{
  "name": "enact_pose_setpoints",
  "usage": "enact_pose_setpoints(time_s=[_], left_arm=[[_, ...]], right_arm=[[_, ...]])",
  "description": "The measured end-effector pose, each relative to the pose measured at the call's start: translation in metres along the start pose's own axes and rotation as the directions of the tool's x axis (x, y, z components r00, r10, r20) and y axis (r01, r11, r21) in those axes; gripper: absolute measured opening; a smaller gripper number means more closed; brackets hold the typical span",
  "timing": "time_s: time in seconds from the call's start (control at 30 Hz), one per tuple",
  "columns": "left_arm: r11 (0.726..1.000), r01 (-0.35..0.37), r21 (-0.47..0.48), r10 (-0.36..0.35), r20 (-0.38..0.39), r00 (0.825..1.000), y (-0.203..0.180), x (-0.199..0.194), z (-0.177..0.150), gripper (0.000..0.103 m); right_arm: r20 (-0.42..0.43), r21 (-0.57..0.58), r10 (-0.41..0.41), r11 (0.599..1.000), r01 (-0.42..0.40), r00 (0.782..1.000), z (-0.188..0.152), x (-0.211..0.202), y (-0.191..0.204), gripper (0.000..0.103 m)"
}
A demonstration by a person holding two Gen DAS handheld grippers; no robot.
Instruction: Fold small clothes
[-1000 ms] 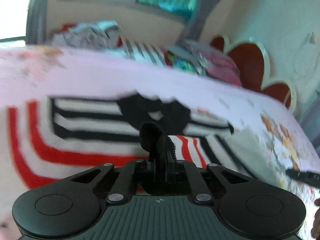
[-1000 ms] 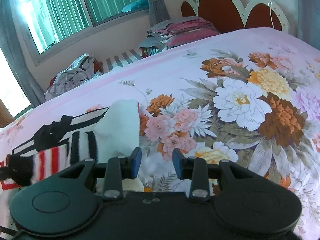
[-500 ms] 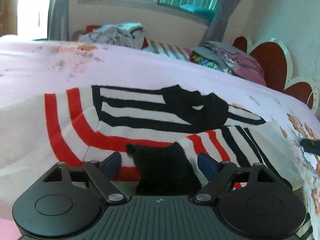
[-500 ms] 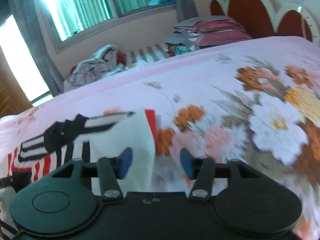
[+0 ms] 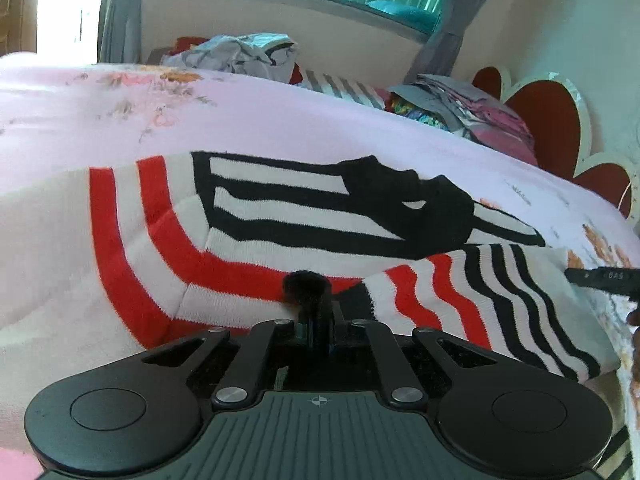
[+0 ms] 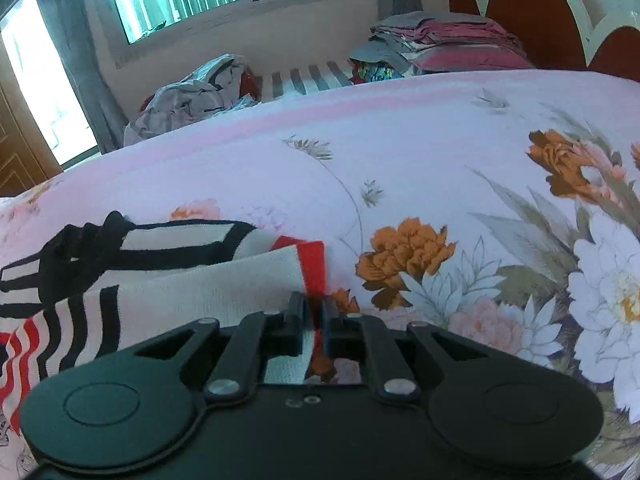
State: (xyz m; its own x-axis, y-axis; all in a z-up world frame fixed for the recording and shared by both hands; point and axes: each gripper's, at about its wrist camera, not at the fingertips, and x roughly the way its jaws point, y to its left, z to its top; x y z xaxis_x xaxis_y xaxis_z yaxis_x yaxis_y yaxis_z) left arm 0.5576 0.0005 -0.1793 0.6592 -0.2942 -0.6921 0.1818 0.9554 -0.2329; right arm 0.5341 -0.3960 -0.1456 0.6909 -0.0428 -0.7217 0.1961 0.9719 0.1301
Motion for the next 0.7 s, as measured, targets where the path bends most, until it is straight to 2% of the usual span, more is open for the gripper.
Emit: enact_pose_setpoints(time_s=[0.03,0.07,0.1,0.13,0.17,0.2,0.3,0.4,0.47,0.5,0.53,0.6,0.7], left_arm=[[1.0,-0.017,0.004,0.017,0.004,1.0,-0.002,-0.001,0.001,0.016],[0.999,-0.042,0.004,0.042,0.004,0.999,-0.002,-0.003,0.002,0.033],[0.996,-0.089,0.004,0.089,0.017,0.996,-0.003,-0.01,0.004,0.043],[0.989,-0.15,0.013,0.149,0.065,0.987,-0.006,-0.02,0.005,0.065],[0.982,-0.186,0.029,0.182,0.115,0.977,-0.012,-0.029,0.006,0.069],[0.983,-0.173,0.054,0.164,0.142,0.976,-0.021,-0.036,0.008,0.069],[0.986,-0.072,0.149,0.052,0.129,0.99,-0.062,-0.03,0.013,0.068],[0.963,0.009,0.268,-0.021,0.042,0.999,-0.107,0.001,0.015,0.068],[0.944,0.008,0.331,-0.013,0.013,1.0,-0.124,0.022,0.012,0.069],[0.938,-0.006,0.346,0.009,-0.007,1.0,-0.126,0.032,0.012,0.069],[0.937,-0.035,0.349,0.046,-0.024,0.999,-0.123,0.043,0.013,0.069],[0.953,-0.012,0.302,0.021,-0.024,0.999,-0.111,0.047,0.015,0.069],[0.953,-0.035,0.299,0.044,-0.022,0.999,-0.114,0.042,0.018,0.069]], right_arm=[[0.001,-0.011,-0.017,1.0,0.017,1.0,0.0,-0.002,0.002,0.013],[0.016,-0.018,-0.044,0.999,0.044,0.999,0.001,-0.007,0.002,0.024],[0.048,-0.02,-0.064,0.998,0.065,0.997,0.004,-0.015,0.002,0.032],[0.081,-0.023,-0.063,0.998,0.065,0.995,0.005,-0.024,0.002,0.033],[0.093,-0.024,-0.032,0.999,0.035,0.995,0.006,-0.03,0.001,0.032],[0.09,-0.034,0.005,0.999,-0.002,0.996,0.006,-0.032,0.002,0.027],[0.045,-0.11,0.07,0.992,-0.065,0.996,0.004,-0.023,0.02,0.024],[0.002,-0.186,0.089,0.979,-0.087,0.996,0.003,-0.006,0.04,0.024],[0.012,-0.255,0.045,0.966,-0.04,0.999,0.006,0.003,0.044,0.026],[0.011,-0.241,-0.004,0.97,0.006,1.0,0.011,0.009,0.036,0.025],[-0.007,-0.197,-0.02,0.98,0.018,1.0,0.017,0.016,0.025,0.023],[-0.054,-0.11,-0.01,0.994,0.004,0.998,0.028,0.024,0.005,0.029],[-0.067,-0.186,-0.018,0.983,0.005,0.998,0.028,0.019,0.014,0.025]])
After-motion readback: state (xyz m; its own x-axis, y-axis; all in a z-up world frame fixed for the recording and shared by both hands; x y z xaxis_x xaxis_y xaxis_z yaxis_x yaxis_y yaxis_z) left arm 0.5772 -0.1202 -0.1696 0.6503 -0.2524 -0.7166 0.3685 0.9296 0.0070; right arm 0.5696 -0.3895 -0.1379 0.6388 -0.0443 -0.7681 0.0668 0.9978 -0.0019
